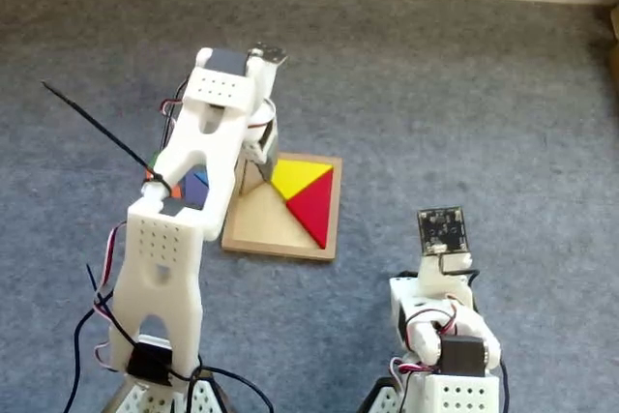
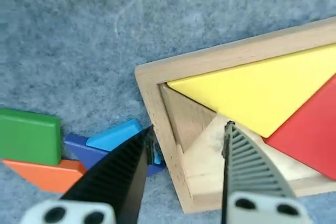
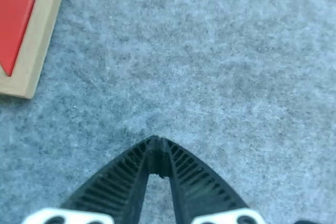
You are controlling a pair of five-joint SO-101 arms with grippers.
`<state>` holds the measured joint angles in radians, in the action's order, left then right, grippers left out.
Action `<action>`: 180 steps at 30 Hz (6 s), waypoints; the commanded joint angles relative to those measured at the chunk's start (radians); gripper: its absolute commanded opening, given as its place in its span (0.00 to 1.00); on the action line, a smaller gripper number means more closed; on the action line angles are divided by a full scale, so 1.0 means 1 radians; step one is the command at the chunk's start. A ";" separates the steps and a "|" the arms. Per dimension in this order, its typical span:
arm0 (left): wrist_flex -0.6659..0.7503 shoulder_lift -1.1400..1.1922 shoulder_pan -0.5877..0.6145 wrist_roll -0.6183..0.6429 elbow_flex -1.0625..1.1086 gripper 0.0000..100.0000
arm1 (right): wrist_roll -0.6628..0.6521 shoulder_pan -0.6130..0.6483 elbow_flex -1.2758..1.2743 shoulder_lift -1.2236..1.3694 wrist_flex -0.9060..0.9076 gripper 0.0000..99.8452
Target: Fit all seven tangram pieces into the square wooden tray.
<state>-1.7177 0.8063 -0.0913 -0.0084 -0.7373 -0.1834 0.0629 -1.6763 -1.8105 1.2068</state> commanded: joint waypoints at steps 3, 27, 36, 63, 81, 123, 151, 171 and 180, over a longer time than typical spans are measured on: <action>-0.035 -0.127 0.108 0.003 -0.024 0.21 | 0.000 -0.012 -0.143 0.013 0.008 0.02; 0.281 -0.278 0.372 -0.373 0.381 0.21 | 0.000 -0.012 -0.143 0.013 0.008 0.02; 0.407 -0.159 0.375 -0.404 0.378 0.21 | 0.000 -0.012 -0.143 0.013 0.008 0.02; 0.396 -0.117 0.389 -0.396 0.323 0.16 | 0.000 -0.012 -0.143 0.013 0.008 0.02; 0.336 -0.042 0.432 -0.404 0.177 0.25 | 0.000 -0.012 -0.143 0.013 0.008 0.02; 0.163 -0.177 0.312 -0.505 0.183 0.14 | 0.000 -0.012 -0.143 0.013 0.008 0.02; -0.020 -0.343 -0.163 -0.347 0.277 0.14 | 0.000 -0.012 -0.143 0.013 0.008 0.02; 0.264 -0.346 -0.079 -0.282 0.484 0.24 | 0.000 -0.012 -0.143 0.013 0.008 0.02; 0.262 -0.343 -0.076 -0.284 0.493 0.24 | 0.000 -0.012 -0.143 0.013 0.008 0.02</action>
<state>-1.4630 0.5286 -0.1849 -0.2954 -0.2417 -0.1834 0.0629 -1.6763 -1.8105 1.2068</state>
